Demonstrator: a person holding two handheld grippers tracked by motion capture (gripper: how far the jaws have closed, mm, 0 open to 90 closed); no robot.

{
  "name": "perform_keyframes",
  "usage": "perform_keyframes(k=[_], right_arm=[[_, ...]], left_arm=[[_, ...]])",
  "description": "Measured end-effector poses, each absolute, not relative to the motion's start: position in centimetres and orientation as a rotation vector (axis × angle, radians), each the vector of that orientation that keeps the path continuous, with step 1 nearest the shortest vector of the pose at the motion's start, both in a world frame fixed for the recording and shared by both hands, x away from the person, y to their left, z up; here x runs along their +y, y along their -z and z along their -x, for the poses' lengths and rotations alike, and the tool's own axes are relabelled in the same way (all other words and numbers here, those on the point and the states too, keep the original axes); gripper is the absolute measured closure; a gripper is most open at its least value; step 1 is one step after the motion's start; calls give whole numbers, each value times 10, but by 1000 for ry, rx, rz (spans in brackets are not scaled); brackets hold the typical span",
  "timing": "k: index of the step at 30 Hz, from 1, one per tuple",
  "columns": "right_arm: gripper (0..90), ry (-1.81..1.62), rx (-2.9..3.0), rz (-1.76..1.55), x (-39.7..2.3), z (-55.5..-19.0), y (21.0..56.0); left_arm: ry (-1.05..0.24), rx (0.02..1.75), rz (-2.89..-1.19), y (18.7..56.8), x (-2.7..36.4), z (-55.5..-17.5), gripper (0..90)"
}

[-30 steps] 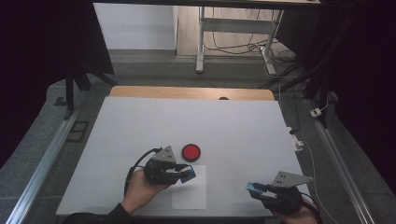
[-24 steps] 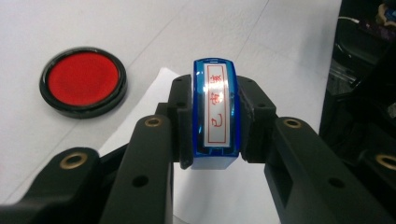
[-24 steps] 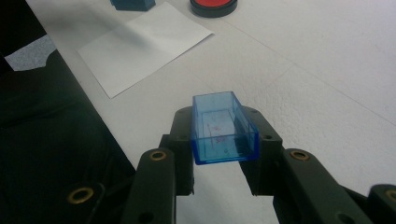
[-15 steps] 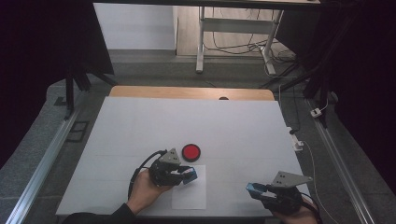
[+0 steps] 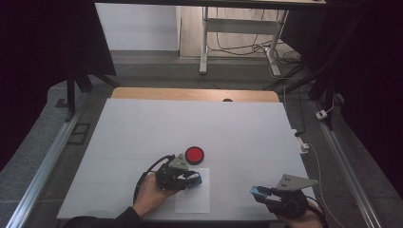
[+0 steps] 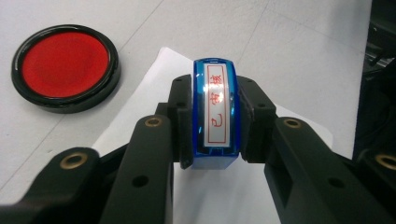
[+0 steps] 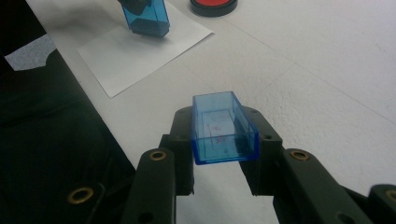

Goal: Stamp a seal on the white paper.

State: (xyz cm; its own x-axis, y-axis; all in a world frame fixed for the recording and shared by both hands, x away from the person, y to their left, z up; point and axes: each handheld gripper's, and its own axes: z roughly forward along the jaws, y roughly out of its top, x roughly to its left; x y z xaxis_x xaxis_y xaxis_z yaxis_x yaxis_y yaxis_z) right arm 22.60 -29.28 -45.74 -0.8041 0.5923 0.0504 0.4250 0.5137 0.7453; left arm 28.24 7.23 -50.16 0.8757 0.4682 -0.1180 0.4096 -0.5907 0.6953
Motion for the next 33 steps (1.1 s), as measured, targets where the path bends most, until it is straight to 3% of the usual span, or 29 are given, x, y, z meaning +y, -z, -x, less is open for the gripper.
perform_keyframes(k=[33], right_arm=[[685, -1152, 2557, -862, -292, -226, 458]], left_arm=[[-157, 632, -2331, 506, 63, -277, 702]])
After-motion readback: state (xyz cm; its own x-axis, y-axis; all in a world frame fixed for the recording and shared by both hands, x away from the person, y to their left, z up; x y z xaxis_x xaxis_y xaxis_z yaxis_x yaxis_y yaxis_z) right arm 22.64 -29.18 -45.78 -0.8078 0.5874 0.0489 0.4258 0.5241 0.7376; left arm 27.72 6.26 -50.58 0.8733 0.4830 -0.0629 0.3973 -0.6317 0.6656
